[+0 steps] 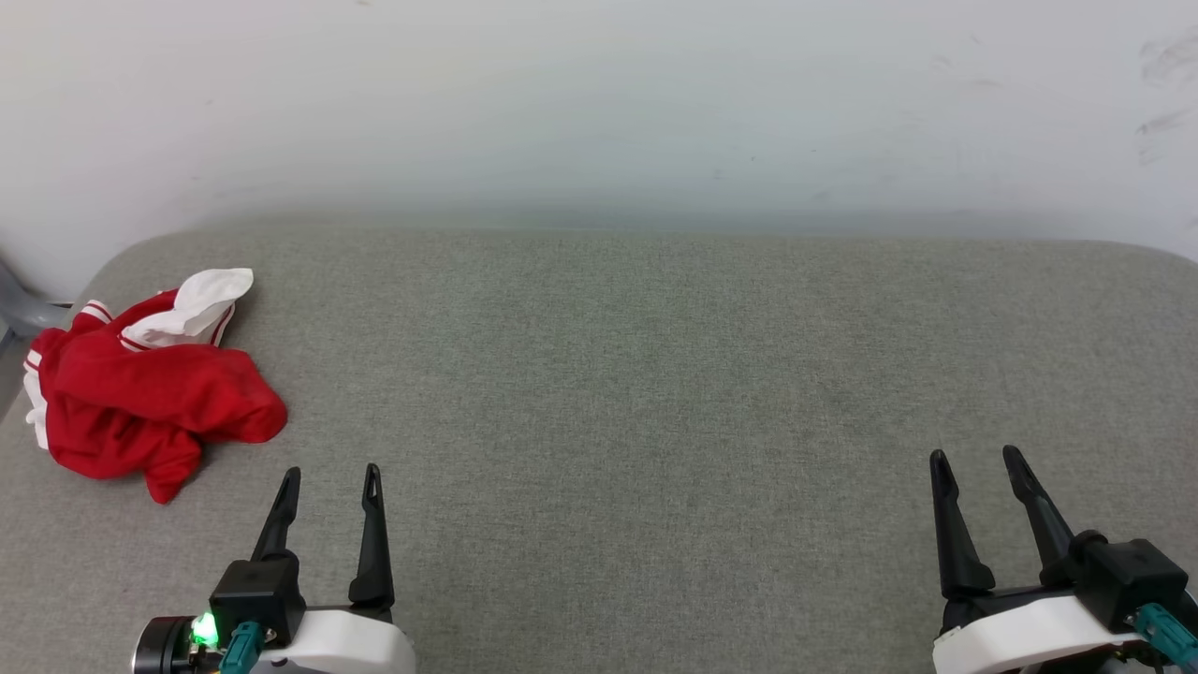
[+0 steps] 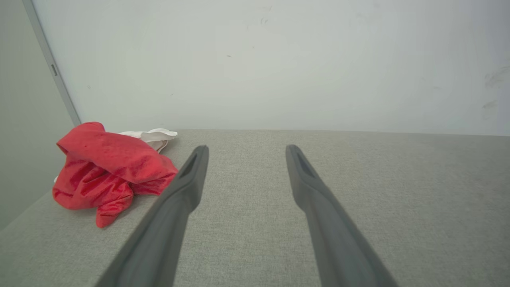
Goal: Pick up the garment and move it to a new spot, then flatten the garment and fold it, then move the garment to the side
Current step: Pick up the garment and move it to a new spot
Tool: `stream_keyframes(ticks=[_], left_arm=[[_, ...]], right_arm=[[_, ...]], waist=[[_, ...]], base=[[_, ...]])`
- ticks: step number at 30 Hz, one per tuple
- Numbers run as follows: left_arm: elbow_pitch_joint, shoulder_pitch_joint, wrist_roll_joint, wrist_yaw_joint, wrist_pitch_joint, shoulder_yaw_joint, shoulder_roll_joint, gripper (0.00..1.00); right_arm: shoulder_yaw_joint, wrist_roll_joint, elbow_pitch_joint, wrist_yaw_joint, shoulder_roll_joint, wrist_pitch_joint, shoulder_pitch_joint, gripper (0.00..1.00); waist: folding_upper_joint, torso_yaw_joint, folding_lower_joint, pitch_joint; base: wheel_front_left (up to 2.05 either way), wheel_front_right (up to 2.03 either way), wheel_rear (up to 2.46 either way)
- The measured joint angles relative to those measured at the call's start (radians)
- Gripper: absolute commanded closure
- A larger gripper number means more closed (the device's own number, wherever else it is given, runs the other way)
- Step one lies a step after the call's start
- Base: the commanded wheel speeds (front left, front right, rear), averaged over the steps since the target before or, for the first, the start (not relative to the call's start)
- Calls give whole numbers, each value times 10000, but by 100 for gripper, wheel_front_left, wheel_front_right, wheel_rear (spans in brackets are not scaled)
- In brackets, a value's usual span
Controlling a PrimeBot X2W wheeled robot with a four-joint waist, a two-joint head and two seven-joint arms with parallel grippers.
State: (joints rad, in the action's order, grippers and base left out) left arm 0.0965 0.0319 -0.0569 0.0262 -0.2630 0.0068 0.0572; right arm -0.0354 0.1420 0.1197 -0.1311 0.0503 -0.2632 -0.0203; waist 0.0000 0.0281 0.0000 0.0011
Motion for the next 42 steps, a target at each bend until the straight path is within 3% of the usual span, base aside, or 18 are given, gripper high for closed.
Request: stream_keyframes(ticks=[20,42], left_arm=[[121,-72,31,-142,0,59,-54,0],[270,-170,-17,-150,-2,316,-61,0]], right_arm=[[23,84,121,0,0,0,-4,0],[134,98,113,0,2,-2,-44,0]], waist=[[0,243,0,-24],[0,2320,0,-53]], base=[[0,0,0],[0,0,0]])
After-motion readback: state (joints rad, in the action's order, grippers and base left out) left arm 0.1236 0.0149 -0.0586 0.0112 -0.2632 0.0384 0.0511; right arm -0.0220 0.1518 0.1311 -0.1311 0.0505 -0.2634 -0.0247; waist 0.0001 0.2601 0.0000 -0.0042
